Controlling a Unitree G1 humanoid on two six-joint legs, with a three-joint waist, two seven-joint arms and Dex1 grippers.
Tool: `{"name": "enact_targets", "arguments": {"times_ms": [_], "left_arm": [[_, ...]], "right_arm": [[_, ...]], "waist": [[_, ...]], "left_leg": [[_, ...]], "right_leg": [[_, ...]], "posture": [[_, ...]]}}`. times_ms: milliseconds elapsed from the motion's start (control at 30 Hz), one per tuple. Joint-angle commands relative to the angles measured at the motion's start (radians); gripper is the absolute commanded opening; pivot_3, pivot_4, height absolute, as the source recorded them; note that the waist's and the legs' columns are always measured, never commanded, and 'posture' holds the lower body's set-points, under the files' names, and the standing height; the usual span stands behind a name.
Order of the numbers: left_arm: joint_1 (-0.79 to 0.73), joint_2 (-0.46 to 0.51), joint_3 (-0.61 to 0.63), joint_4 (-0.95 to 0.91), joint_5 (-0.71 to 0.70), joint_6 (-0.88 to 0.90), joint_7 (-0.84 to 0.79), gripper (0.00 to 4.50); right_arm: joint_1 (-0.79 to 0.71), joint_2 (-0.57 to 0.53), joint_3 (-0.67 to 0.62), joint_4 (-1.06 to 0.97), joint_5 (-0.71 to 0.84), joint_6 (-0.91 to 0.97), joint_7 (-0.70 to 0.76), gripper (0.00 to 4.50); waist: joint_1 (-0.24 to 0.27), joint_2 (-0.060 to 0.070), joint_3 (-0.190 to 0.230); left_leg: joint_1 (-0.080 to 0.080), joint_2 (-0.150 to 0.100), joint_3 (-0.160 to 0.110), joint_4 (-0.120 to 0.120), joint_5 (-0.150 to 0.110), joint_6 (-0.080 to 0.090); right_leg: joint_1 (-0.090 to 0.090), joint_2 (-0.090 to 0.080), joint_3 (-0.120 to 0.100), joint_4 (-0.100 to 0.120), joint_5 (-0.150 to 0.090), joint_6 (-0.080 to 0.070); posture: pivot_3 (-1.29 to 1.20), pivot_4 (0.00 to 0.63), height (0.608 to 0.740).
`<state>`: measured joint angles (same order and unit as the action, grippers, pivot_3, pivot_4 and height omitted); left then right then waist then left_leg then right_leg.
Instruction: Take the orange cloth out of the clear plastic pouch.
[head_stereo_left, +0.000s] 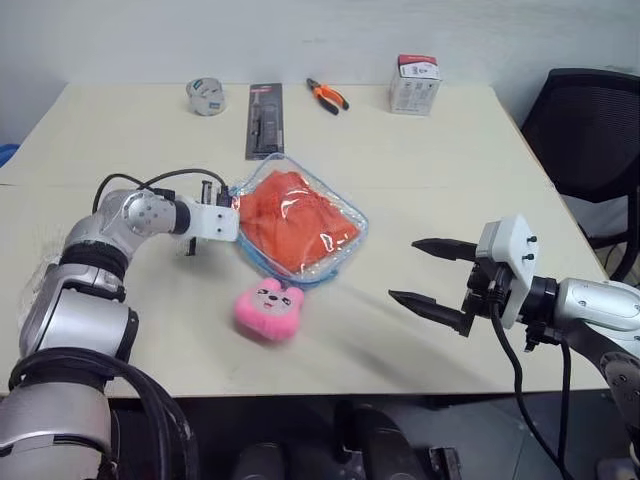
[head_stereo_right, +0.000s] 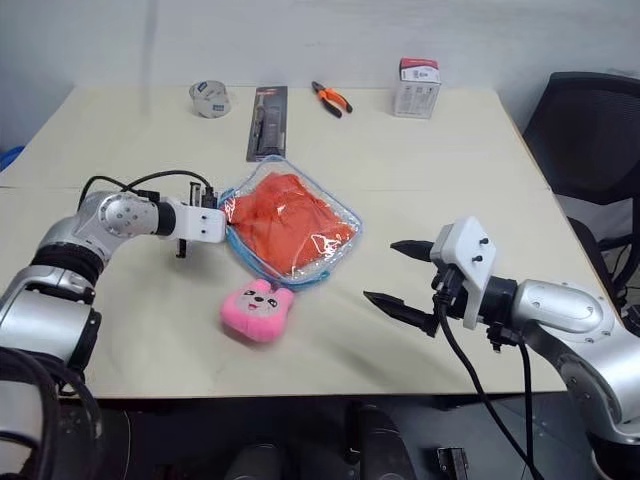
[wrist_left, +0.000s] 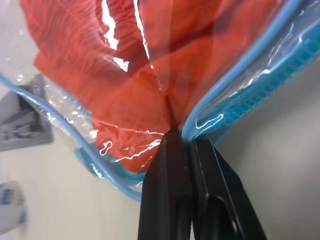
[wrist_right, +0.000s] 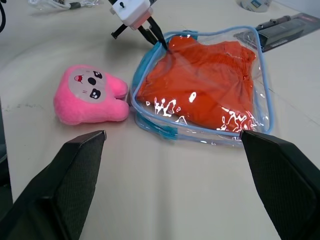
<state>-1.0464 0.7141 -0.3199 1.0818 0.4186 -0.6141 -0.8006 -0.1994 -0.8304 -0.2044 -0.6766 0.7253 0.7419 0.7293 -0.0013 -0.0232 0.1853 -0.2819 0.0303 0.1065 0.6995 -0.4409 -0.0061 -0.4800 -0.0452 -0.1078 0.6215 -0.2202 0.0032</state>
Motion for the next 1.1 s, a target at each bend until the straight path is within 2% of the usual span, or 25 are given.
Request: {"name": "enact_targets", "arguments": {"times_ms": [33, 133, 233, 367, 467, 567, 667, 767, 900, 1033, 1100], "left_arm": [[0.266, 0.017, 0.078, -0.569, -0.129, 0.487, -0.186, 0.01], [0.425, 0.020, 0.113, -0.945, -0.137, 0.805, -0.234, 0.01], [0.559, 0.000, 0.100, -1.274, -0.054, 1.127, -0.223, 0.01], [0.595, -0.031, 0.089, -1.403, 0.010, 1.367, -0.163, 0.01], [0.588, -0.095, 0.095, -1.466, 0.037, 1.552, -0.089, 0.01], [0.596, -0.124, 0.089, -1.515, 0.031, 1.668, -0.057, 0.65], [0.618, -0.113, 0.078, -1.548, 0.013, 1.694, -0.032, 1.59], [0.644, -0.034, 0.141, -1.563, -0.045, 1.619, -0.064, 2.49], [0.641, 0.033, 0.254, -1.520, -0.140, 1.528, -0.077, 2.49], [0.660, 0.081, 0.342, -1.392, -0.264, 1.163, -0.100, 2.49], [0.664, 0.089, 0.379, -1.353, -0.347, 1.059, -0.148, 2.49]], "right_arm": [[-0.025, -0.014, -0.005, -0.013, -0.012, -0.031, 0.007, 4.50], [-0.025, -0.014, 0.007, -0.011, -0.021, -0.038, 0.012, 4.50], [-0.035, -0.014, 0.029, 0.007, -0.041, -0.055, 0.025, 4.50], [-0.046, -0.012, 0.045, 0.022, -0.061, -0.070, 0.036, 4.50], [-0.053, -0.010, 0.055, 0.040, -0.080, -0.086, 0.050, 4.50], [-0.054, -0.006, 0.064, 0.049, -0.089, -0.097, 0.064, 4.50], [-0.057, -0.012, 0.080, 0.060, -0.105, -0.112, 0.084, 4.50], [-0.063, -0.034, 0.123, 0.096, -0.173, -0.167, 0.130, 4.50], [-0.076, -0.042, 0.182, 0.133, -0.247, -0.228, 0.168, 4.50], [-0.100, -0.022, 0.291, 0.184, -0.369, -0.331, 0.194, 4.50], [-0.118, -0.010, 0.349, 0.213, -0.433, -0.382, 0.204, 4.50]], "waist": [[-0.002, 0.000, 0.000], [0.001, 0.000, 0.000], [0.003, 0.001, 0.000], [0.007, 0.000, 0.000], [0.008, 0.000, 0.000], [0.009, 0.000, 0.000], [0.008, 0.000, 0.000], [0.002, 0.000, 0.000], [0.001, 0.000, 0.000], [0.001, 0.000, 0.000], [0.002, 0.000, 0.000]], "left_leg": [[0.001, 0.000, -0.001, 0.000, 0.000, 0.000], [0.001, 0.000, -0.007, 0.001, 0.000, 0.000], [0.001, 0.000, -0.007, 0.001, 0.000, 0.000], [0.001, -0.001, -0.008, 0.001, 0.000, 0.000], [0.001, -0.001, -0.008, 0.001, 0.000, 0.000], [0.001, -0.001, -0.008, 0.001, 0.000, 0.000], [0.001, 0.000, -0.008, 0.001, 0.000, 0.000], [0.001, 0.000, -0.008, 0.000, 0.000, 0.000], [0.001, 0.000, -0.008, 0.000, 0.000, -0.001], [0.001, 0.000, -0.008, 0.000, 0.000, -0.001], [0.001, 0.000, -0.008, 0.000, 0.000, -0.001]], "right_leg": [[0.000, 0.000, 0.001, 0.000, 0.000, 0.000], [0.000, 0.000, 0.002, 0.001, 0.000, 0.000], [0.001, 0.000, 0.003, 0.000, 0.000, 0.000], [0.002, 0.001, 0.005, -0.003, 0.000, 0.000], [0.002, 0.002, 0.006, -0.003, 0.000, 0.000], [0.001, 0.002, 0.006, -0.002, 0.000, 0.000], [0.001, 0.001, 0.006, -0.002, 0.000, 0.000], [0.001, 0.001, 0.006, -0.003, 0.000, 0.000], [0.000, 0.001, 0.006, -0.002, -0.001, -0.002], [0.000, 0.000, 0.005, -0.002, -0.001, -0.002], [-0.001, -0.001, 0.004, -0.002, -0.001, -0.002]], "posture": [[0.00, 0.150, 0.740], [0.00, 0.150, 0.740], [0.00, 0.150, 0.740], [0.00, 0.150, 0.740], [0.00, 0.150, 0.740], [0.00, 0.150, 0.740], [0.00, 0.150, 0.740], [0.00, 0.150, 0.740], [0.00, 0.150, 0.740], [0.00, 0.150, 0.740], [0.00, 0.150, 0.740]]}}
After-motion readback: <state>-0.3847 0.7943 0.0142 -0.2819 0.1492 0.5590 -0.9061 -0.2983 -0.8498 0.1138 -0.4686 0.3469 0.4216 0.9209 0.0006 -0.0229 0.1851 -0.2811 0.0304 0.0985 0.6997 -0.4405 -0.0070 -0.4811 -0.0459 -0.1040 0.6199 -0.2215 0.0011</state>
